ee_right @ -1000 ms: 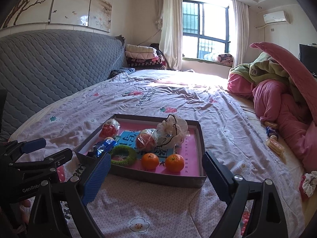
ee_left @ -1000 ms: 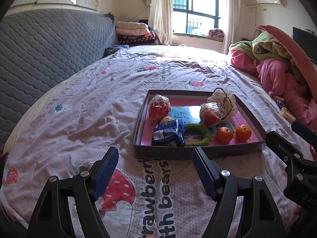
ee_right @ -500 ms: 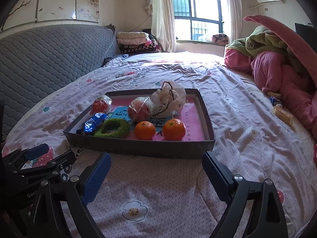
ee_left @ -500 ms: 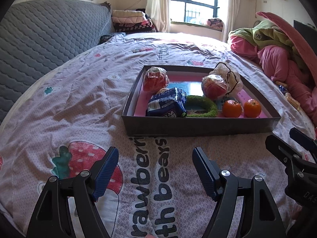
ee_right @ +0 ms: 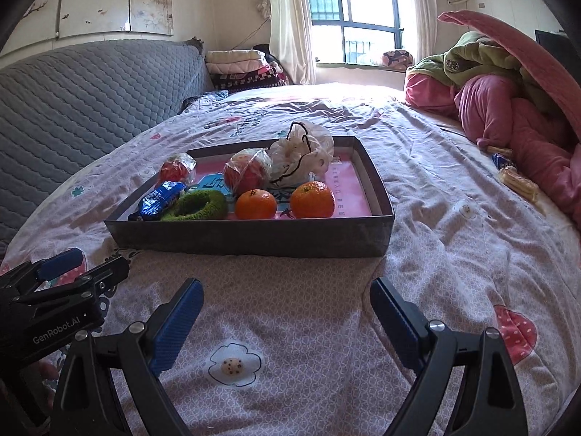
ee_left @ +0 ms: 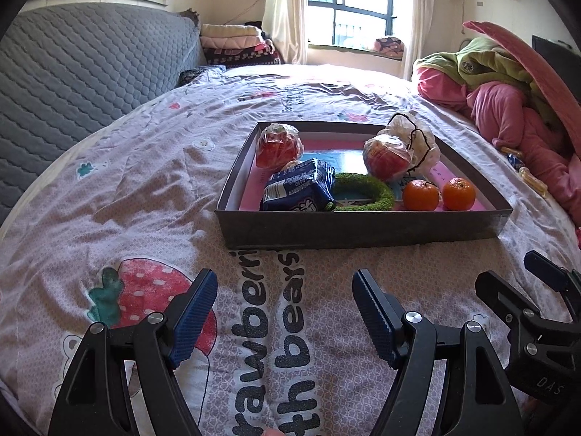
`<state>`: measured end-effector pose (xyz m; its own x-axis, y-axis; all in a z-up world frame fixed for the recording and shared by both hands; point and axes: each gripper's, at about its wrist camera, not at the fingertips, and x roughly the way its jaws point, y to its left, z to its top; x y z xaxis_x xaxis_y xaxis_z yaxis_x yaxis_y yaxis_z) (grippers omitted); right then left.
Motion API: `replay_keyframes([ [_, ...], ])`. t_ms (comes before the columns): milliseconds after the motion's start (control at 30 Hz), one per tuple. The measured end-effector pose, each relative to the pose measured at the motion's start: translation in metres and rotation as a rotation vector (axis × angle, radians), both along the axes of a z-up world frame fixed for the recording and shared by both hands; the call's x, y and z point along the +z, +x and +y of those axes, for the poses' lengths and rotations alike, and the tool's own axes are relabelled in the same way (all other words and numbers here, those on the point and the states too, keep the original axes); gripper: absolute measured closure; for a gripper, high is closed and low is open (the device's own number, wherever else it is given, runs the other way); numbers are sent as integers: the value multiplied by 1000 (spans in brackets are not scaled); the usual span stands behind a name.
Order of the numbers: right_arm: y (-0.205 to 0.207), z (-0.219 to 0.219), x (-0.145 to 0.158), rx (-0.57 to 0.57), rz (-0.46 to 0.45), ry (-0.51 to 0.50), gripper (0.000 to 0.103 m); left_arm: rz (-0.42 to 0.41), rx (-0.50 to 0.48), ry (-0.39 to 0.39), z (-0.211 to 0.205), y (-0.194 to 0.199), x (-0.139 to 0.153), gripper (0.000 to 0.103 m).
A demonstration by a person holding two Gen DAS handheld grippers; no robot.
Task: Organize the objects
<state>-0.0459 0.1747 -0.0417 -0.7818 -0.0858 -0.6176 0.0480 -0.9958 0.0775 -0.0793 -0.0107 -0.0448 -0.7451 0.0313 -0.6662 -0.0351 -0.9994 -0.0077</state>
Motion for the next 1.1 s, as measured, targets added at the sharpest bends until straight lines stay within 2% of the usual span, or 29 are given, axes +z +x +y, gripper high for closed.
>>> replay_keyframes([
  [1100,-3,-2,-16,10,-38,14,10,-38,-6,-5,4,1,-17,25],
])
